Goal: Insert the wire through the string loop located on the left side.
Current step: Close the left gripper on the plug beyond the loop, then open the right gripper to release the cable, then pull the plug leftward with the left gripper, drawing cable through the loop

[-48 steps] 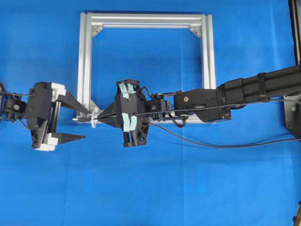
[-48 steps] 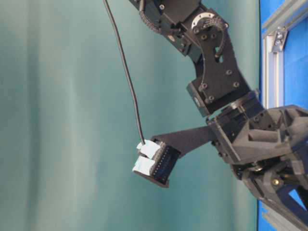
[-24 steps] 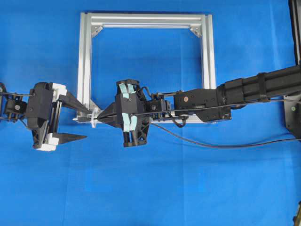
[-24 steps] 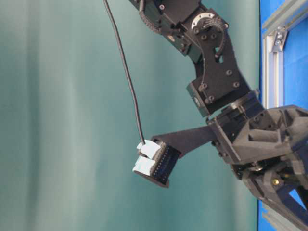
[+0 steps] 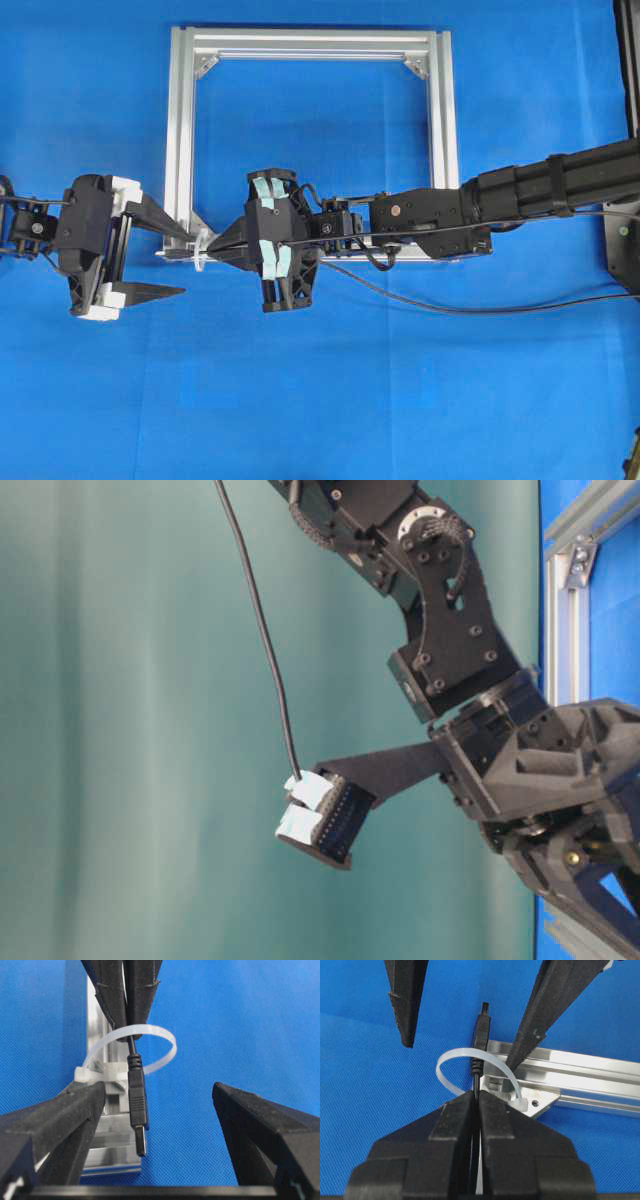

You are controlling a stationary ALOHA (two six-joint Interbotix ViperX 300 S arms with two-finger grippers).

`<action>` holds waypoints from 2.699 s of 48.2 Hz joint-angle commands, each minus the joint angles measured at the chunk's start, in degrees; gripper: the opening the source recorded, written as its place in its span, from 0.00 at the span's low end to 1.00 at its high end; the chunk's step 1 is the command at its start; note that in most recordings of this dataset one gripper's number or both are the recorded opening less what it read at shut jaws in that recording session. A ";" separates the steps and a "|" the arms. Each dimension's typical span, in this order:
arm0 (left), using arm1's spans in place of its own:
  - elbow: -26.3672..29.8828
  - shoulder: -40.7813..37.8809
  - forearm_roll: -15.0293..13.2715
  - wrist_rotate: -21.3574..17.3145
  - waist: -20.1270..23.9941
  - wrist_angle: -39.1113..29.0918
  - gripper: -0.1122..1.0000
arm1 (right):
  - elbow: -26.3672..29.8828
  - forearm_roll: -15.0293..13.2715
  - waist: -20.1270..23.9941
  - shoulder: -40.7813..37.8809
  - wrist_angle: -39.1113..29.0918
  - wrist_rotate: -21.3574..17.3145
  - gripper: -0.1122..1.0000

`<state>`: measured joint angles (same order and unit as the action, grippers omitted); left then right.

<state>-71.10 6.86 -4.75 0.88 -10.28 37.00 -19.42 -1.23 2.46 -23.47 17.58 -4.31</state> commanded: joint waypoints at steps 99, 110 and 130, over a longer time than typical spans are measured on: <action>0.26 1.67 0.09 -0.88 0.44 -0.97 0.17 | 0.35 0.88 -0.09 1.32 -1.14 -0.35 0.96; -0.35 8.35 0.09 -0.79 0.44 -10.02 0.17 | -0.35 0.88 -0.09 1.58 -1.14 -0.26 0.96; -4.57 29.88 0.09 -0.09 0.44 -27.77 0.17 | -0.26 0.88 -0.18 1.76 -1.05 -0.26 0.96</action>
<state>-75.41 32.78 -4.75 0.70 -9.84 11.69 -20.21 -0.44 2.29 -23.47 16.26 -4.57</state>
